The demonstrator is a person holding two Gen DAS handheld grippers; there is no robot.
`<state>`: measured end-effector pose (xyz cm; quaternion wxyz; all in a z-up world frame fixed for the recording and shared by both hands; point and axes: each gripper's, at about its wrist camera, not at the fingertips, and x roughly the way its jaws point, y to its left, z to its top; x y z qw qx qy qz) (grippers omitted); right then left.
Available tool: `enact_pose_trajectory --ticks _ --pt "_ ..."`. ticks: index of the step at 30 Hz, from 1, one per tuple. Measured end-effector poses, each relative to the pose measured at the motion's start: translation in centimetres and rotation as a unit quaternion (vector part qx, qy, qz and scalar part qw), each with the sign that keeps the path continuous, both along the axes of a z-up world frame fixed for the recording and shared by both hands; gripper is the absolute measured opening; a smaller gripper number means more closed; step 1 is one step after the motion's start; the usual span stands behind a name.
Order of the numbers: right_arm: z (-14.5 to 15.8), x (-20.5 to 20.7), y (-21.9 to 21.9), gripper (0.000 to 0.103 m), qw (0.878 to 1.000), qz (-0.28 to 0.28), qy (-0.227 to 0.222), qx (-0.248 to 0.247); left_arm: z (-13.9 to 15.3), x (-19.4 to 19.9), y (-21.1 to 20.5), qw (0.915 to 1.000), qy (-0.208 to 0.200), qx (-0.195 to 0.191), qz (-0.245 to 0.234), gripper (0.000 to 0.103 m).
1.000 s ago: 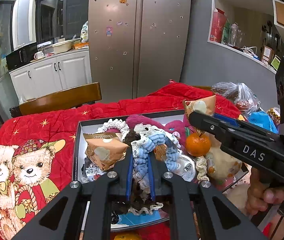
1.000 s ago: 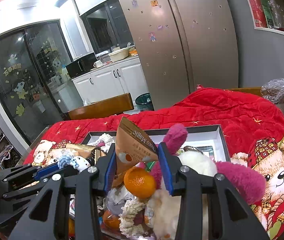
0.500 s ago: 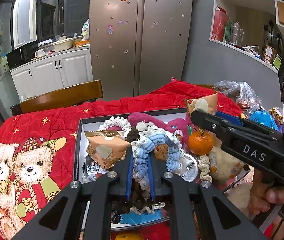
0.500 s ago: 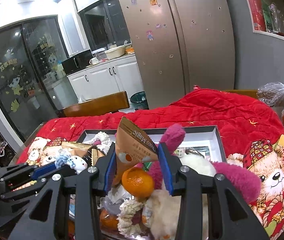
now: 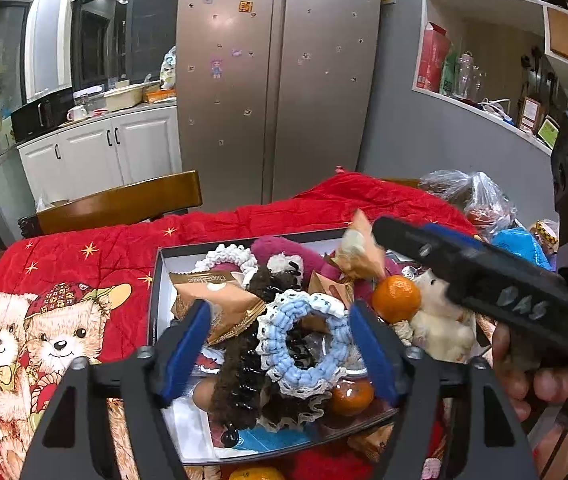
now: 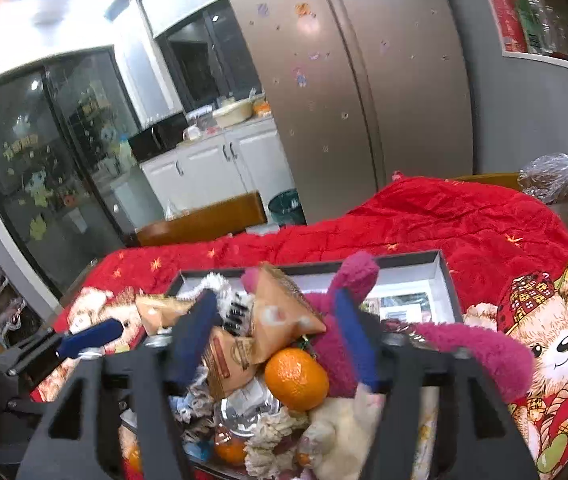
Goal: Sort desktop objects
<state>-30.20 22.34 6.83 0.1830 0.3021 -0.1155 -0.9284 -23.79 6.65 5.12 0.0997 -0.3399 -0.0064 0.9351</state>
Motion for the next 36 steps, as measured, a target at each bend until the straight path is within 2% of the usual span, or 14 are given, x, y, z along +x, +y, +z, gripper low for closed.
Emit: enact_pose_trajectory --ticks 2,4,7,12,17,23,28,31,34,36 --pt "0.5 0.2 0.6 0.089 1.0 -0.002 0.005 -0.024 0.1 0.0 -0.1 1.0 0.005 0.0 0.004 0.081" --pt "1.0 0.5 1.3 0.094 0.999 -0.003 0.015 -0.047 0.1 -0.1 -0.3 0.9999 0.005 0.001 0.011 0.081" --pt "1.7 0.8 1.7 0.103 0.998 -0.01 0.026 -0.047 0.1 -0.2 -0.4 0.9999 0.004 0.0 0.015 0.081" --pt "2.8 1.4 0.7 0.103 0.999 -0.005 0.036 -0.013 0.4 0.0 -0.5 0.9998 0.009 -0.005 0.018 0.081" --pt "5.0 3.5 -1.5 0.103 0.996 -0.009 0.072 0.057 2.2 0.8 -1.0 0.9996 0.014 0.0 0.024 0.081" --pt "9.4 9.6 -3.0 0.103 0.987 -0.021 0.126 0.099 6.4 6.0 -2.9 0.9973 0.058 0.02 0.039 0.082" --pt "12.2 17.0 -4.4 0.103 0.97 -0.066 0.177 0.154 9.2 12.4 -5.2 0.9917 0.113 0.029 0.054 0.091" --pt "13.0 21.3 -5.0 0.103 0.963 -0.08 0.203 0.158 9.7 15.5 -6.6 0.9898 0.122 0.05 0.054 0.103" --pt "13.0 24.1 -5.3 0.103 0.964 -0.071 0.21 0.15 9.0 18.2 -7.2 0.9878 0.14 0.052 0.046 0.103" --pt "12.4 26.0 -5.5 0.103 0.964 -0.067 0.213 0.148 7.9 19.2 -7.5 0.9895 0.128 0.048 0.047 0.103"
